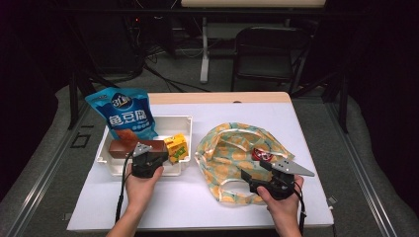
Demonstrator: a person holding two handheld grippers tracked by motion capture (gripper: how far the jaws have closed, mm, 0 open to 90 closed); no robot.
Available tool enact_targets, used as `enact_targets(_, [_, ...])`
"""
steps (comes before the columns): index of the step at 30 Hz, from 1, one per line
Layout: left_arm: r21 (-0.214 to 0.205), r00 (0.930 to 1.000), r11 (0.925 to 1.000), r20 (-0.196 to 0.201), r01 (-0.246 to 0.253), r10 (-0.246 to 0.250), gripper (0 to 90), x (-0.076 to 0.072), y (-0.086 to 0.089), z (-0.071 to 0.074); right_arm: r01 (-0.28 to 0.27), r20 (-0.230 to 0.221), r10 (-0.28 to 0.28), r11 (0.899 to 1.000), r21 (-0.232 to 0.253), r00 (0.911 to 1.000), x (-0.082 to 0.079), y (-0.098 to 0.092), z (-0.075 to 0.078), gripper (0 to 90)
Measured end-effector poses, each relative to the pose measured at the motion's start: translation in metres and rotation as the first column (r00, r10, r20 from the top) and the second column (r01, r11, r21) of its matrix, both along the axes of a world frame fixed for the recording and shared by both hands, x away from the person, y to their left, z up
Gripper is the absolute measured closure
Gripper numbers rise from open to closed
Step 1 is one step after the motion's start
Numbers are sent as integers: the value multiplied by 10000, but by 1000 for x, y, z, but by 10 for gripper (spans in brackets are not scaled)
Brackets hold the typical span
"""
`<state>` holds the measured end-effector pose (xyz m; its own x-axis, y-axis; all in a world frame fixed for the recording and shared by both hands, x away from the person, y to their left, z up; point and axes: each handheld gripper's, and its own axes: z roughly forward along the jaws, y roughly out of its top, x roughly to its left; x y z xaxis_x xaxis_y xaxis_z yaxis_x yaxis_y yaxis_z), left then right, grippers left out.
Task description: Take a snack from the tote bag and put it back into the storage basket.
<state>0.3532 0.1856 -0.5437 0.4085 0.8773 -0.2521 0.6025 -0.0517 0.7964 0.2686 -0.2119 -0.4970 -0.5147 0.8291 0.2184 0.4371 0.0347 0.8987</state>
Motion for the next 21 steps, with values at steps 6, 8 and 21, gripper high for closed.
enact_targets(6, [189,10000,9998,13,-32,32,900,2,2,2,-1,4,1,10000,-6,10000,0,0,-1,185])
enact_targets(8, [158,9999,9999,105,-22,20,900,-3,3,3,-2,8,2,10000,15,10000,0,-1,-1,185])
enact_targets(21, [1252,9928,9855,-496,1148,-1094,900,-7,-18,1,55,37,-55,10000,27,10000,0,0,-1,187])
